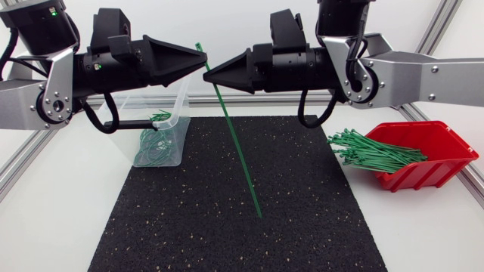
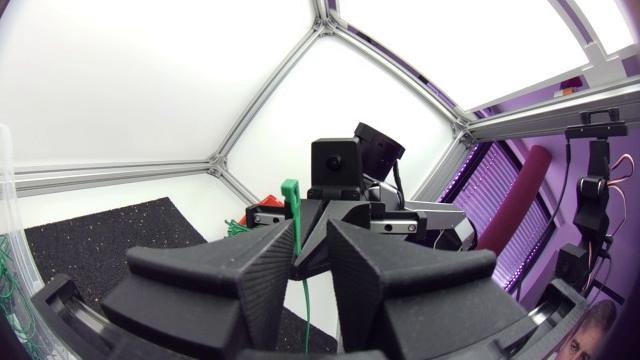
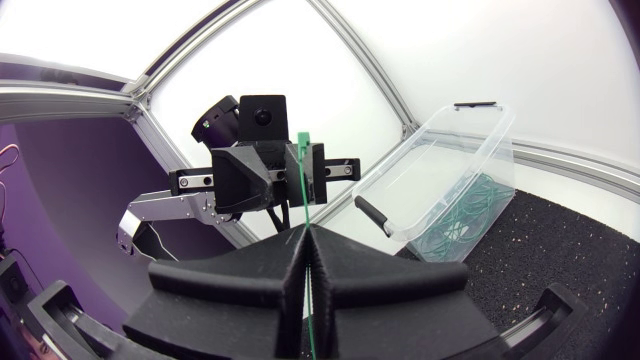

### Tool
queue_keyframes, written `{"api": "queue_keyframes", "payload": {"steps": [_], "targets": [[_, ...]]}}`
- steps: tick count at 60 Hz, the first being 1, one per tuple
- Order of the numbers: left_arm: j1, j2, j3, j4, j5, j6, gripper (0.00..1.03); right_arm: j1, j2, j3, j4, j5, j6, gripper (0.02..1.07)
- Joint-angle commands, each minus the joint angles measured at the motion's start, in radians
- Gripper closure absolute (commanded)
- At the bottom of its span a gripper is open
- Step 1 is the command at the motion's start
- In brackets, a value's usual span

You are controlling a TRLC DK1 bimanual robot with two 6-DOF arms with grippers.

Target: Take a green cable tie from the red box, thread the tail through the head to close it, then place it in the transparent bin on the left.

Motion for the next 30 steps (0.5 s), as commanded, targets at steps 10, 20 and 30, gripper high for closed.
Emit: {"api": "queue_keyframes", "payload": {"steps": [10, 20, 30], "targets": [[-0.007, 0.01, -0.019, 0.024, 0.008, -0.035, 0.78, -0.006, 0.021, -0.028, 0.033, -0.009, 0.077, 1.02], [-0.01, 0.01, -0.025, 0.026, 0.005, -0.035, 0.79, -0.003, 0.021, -0.053, 0.094, -0.008, 0.14, 1.02], [-0.021, 0.013, -0.03, 0.026, -0.009, -0.036, 0.85, 0.001, 0.024, -0.057, 0.111, -0.005, 0.161, 1.02]]}}
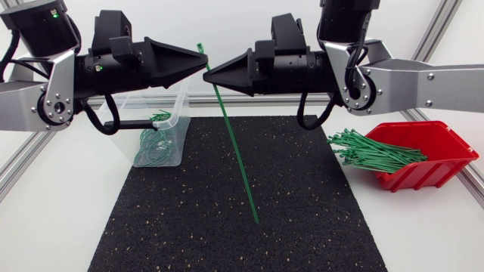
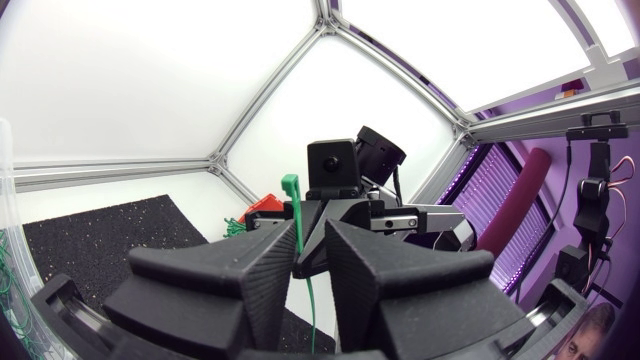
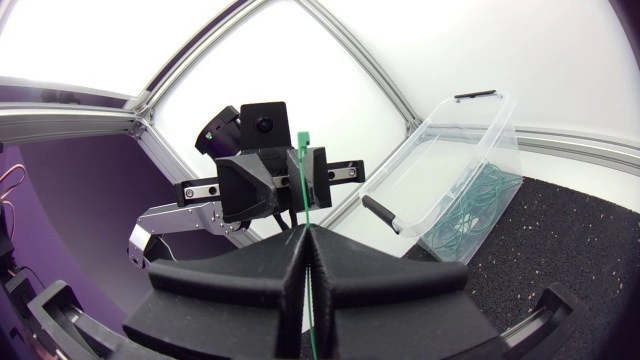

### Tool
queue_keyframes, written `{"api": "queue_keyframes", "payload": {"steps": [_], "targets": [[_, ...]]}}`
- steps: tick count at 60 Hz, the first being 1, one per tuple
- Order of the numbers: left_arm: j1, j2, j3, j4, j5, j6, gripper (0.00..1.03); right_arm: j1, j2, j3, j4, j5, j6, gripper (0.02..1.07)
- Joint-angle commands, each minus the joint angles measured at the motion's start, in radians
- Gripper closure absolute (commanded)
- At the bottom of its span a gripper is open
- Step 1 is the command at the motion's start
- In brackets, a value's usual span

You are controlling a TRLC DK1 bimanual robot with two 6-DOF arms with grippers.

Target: Take a green cable tie from the red box, thread the tail through the head to close it, then place it in the transparent bin on the left.

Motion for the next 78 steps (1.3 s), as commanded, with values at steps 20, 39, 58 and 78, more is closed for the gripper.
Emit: {"api": "queue_keyframes", "payload": {"steps": [20, 39, 58, 78], "targets": [[-0.02, 0.013, -0.022, 0.022, -0.012, -0.032, 1.0, 0.026, 0.034, -0.032, 0.019, 0.012, 0.039, 1.02], [-0.021, 0.01, -0.022, 0.022, -0.018, -0.035, 1.0, 0.059, 0.045, -0.03, 0.015, 0.04, 0.024, 1.02], [-0.023, -0.006, -0.032, 0.025, -0.025, -0.032, 1.0, 0.069, 0.006, -0.039, -0.01, 0.067, -0.027, 0.67], [0.012, -0.026, -0.048, 0.022, -0.029, -0.003, 1.0, 0.036, -0.104, 0.005, -0.364, 0.172, -0.344, 0.49]]}}
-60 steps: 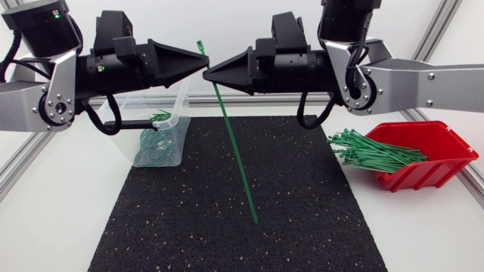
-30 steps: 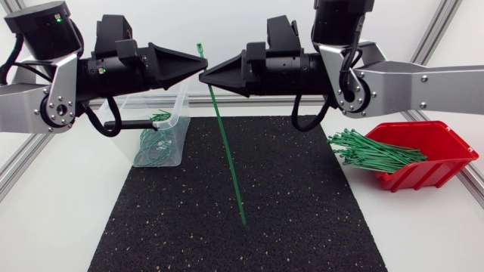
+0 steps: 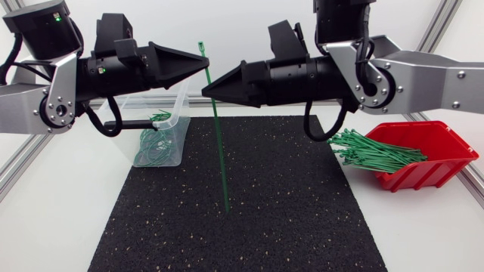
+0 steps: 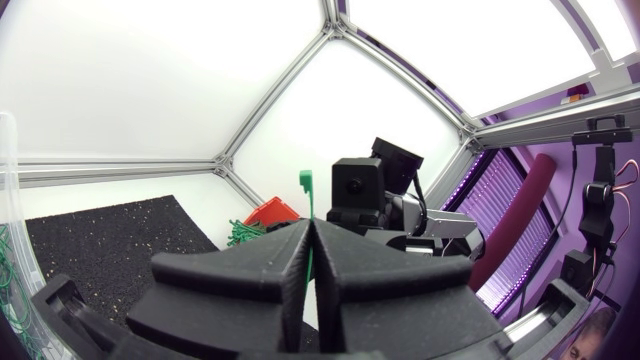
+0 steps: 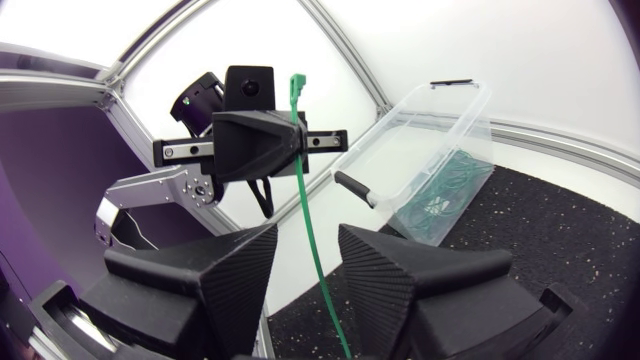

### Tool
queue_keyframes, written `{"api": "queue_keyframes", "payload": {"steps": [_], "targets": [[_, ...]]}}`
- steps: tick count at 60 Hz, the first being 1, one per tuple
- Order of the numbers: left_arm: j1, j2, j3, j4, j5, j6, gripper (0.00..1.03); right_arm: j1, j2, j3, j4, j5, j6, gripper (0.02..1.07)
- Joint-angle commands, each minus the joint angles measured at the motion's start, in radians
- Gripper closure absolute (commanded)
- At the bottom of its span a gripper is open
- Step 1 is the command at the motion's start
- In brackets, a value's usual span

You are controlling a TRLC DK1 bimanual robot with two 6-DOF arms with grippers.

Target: Take a green cable tie from the red box, thread the tail through the head to close it, then place it in the transparent bin on the left.

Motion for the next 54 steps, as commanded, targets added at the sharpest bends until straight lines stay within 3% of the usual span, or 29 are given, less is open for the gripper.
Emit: {"api": "queue_keyframes", "payload": {"steps": [1, 3, 15, 38, 46, 54], "targets": [[0.015, -0.026, -0.038, 0.013, 0.004, 0.008, 1.0, -0.008, -0.02, 0.023, -0.092, 0.039, -0.122, 0.48], [0.018, -0.031, -0.042, 0.009, 0.004, 0.018, 1.0, -0.011, -0.02, 0.029, -0.14, 0.04, -0.171, 0.44], [0.034, -0.054, -0.059, -0.048, 0.004, 0.096, 1.0, -0.025, -0.02, 0.046, -0.287, 0.085, -0.356, 0.44], [-0.009, -0.121, -0.052, -0.413, 0.01, 0.4, 1.0, -0.077, -0.118, -0.031, -0.483, 0.253, -0.737, 0.44], [-0.022, -0.137, -0.044, -0.453, -0.001, 0.435, 1.0, -0.071, -0.144, -0.049, -0.559, 0.309, -0.789, 0.42], [-0.059, -0.12, 0.022, -0.637, -0.04, 0.553, 1.0, -0.058, -0.176, -0.066, -0.591, 0.353, -0.819, 0.4]]}}
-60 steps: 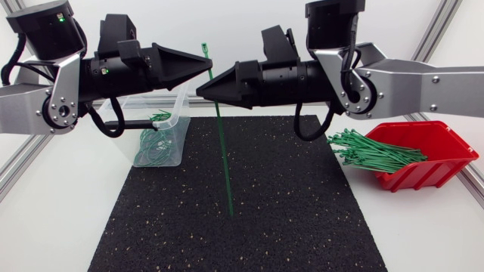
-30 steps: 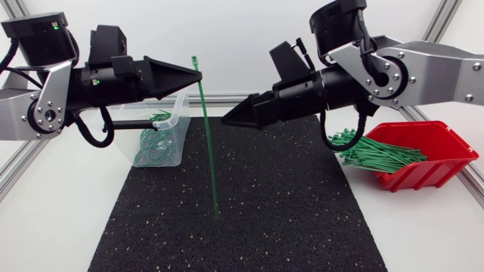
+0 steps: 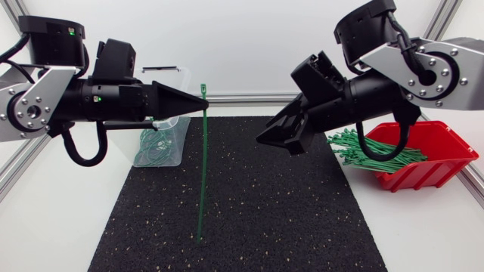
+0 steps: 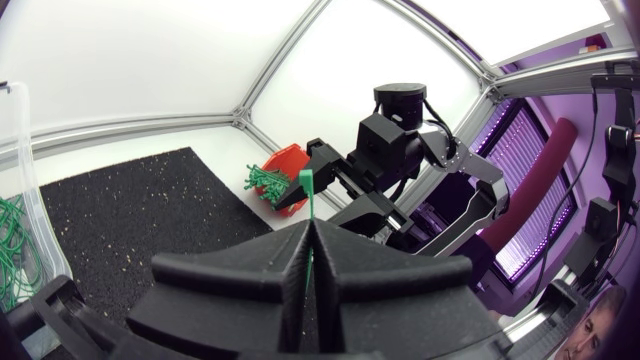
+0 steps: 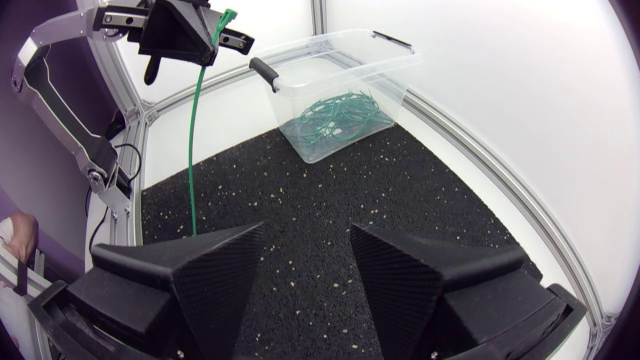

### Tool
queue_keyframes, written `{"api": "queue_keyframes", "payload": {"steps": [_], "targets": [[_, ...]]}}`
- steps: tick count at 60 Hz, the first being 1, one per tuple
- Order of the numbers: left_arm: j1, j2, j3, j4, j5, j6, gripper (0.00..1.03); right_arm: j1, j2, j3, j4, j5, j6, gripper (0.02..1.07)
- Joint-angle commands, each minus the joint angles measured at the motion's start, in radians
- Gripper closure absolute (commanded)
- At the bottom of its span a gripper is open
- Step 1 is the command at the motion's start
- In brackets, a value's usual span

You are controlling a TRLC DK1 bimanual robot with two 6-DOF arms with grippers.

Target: Take a green cable tie from the red box, thread the tail through the head to close it, then place it in the transparent bin on the left.

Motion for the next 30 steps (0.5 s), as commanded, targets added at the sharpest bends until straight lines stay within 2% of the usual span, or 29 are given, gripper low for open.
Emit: {"api": "queue_keyframes", "payload": {"steps": [1, 11, 18, 25, 30], "targets": [[-0.028, 0.007, 0.048, -0.067, -0.016, 0.091, 1.0, 0.014, -0.035, -0.037, -0.017, 0.026, -0.053, 0.4], [-0.056, 0.065, 0.106, -0.165, -0.045, 0.146, 1.0, 0.082, -0.044, -0.07, -0.049, 0.177, -0.123, 0.4], [-0.07, 0.114, 0.172, -0.289, -0.096, 0.216, 1.0, 0.095, 0.006, -0.044, -0.132, 0.184, -0.154, 0.4], [-0.068, 0.125, 0.203, -0.335, -0.126, 0.235, 1.0, 0.102, -0.017, -0.081, -0.104, 0.19, -0.231, 0.4], [-0.064, 0.126, 0.22, -0.361, -0.139, 0.249, 1.0, 0.143, -0.02, -0.118, -0.077, 0.276, -0.24, 0.32]]}}
